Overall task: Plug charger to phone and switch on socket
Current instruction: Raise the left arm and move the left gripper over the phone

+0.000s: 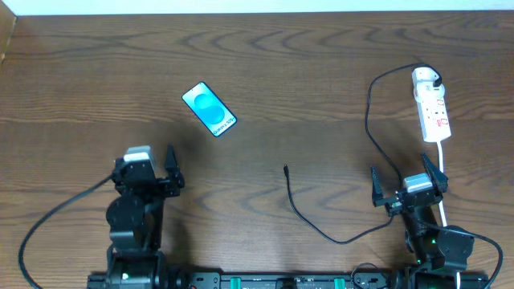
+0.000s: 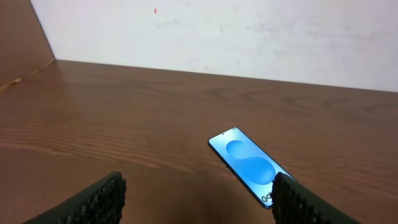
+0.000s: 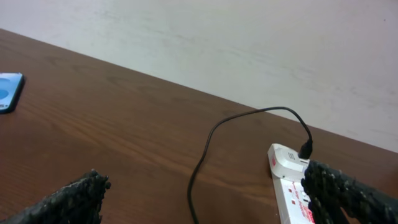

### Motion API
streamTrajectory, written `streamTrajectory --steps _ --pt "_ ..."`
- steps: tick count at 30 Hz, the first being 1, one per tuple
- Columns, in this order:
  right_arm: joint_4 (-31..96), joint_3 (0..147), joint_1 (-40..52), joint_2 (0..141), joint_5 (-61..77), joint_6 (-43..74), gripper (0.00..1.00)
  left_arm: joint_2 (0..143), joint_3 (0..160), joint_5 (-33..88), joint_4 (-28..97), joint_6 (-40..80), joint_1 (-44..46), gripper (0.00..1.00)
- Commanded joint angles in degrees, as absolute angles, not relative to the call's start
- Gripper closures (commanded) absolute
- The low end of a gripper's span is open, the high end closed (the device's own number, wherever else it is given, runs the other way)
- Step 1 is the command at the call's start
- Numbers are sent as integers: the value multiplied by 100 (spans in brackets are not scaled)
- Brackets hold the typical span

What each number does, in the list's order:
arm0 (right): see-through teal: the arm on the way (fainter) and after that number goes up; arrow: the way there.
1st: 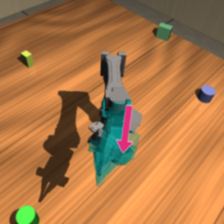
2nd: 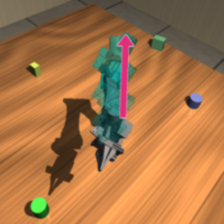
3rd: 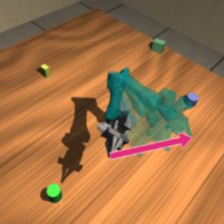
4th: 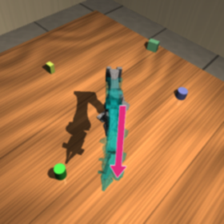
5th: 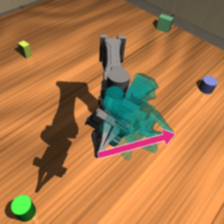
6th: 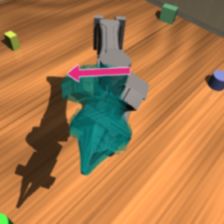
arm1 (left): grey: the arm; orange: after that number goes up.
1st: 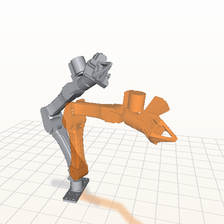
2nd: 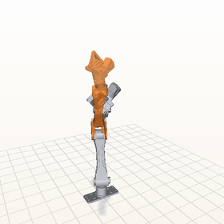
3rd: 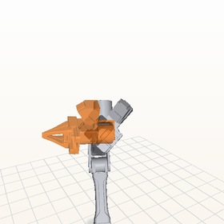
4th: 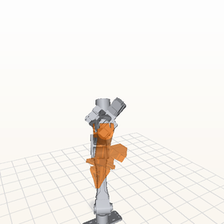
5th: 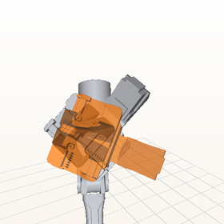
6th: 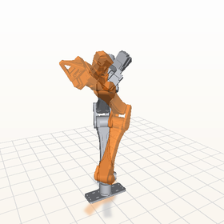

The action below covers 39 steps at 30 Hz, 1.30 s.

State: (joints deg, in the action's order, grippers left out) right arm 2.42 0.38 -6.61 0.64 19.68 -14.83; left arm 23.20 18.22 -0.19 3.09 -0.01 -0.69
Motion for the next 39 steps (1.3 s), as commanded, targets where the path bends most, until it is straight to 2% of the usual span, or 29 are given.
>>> streamTrajectory --steps 1,29,39 --pt "276 32 -633 38 1966 -1546 1 2834 2281 -71 292 -19 -56 25" --pt "276 32 -633 38 1966 -1546 1 4775 3798 -69 318 268 -56 25" --pt "276 32 -633 38 1966 -1546 1 5323 4556 -71 814 266 -56 25"
